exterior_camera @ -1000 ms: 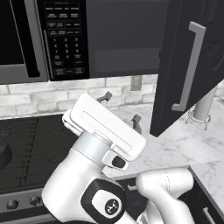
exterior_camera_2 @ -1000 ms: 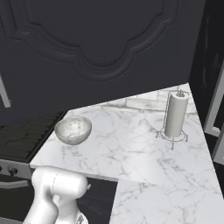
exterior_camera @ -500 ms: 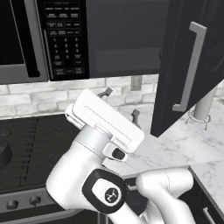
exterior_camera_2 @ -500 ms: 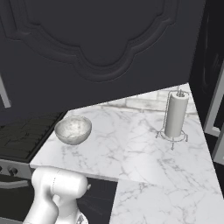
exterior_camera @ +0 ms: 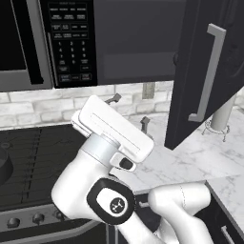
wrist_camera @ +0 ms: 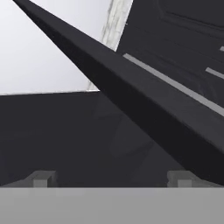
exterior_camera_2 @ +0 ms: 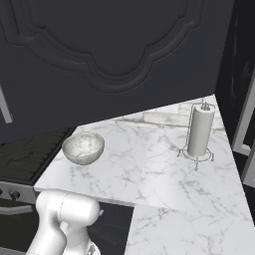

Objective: Open the cabinet and move the ladle to the pot. Then close the cabinet.

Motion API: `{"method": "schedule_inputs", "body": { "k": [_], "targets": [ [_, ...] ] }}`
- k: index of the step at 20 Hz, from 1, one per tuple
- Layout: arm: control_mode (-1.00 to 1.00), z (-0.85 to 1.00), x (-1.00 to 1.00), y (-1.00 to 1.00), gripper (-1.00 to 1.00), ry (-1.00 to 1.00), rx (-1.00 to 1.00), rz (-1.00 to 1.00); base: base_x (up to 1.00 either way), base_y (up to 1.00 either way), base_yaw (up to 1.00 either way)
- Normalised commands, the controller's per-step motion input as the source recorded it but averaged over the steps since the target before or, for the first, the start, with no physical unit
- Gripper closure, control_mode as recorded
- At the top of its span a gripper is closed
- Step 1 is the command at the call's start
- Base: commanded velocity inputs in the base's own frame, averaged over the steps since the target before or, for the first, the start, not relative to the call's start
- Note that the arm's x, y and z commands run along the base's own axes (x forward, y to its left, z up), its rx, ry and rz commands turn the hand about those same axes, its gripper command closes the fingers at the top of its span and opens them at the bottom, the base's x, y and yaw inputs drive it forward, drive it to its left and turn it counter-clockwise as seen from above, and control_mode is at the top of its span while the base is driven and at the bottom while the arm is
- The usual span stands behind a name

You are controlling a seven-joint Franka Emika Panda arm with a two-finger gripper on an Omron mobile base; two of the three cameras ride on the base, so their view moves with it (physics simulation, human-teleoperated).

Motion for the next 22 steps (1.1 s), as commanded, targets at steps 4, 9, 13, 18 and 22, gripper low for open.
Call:
{"method": "schedule_inputs", "body": {
  "k": [4,9,13,18,22],
  "targets": [
    [-1.00,0.00,0.03,-0.07,-1.00,-0.10,0.00,0.00,0.00,0.00,0.00],
    [-1.00,0.00,0.04,-0.10,-1.00,-0.07,0.00,0.00,0.00,0.00,0.00],
    [-1.00,0.00,0.01,-0.04,-1.00,-0.06,0.00,0.00,0.00,0.00,0.00],
    [-1.00,-0.01,0.07,-0.04,-1.00,-0.04,0.00,0.00,0.00,0.00,0.00],
    [-1.00,-0.06,0.16,-0.09,-1.00,0.00,0.00,0.00,0.00,0.00,0.00]
  ]
}}
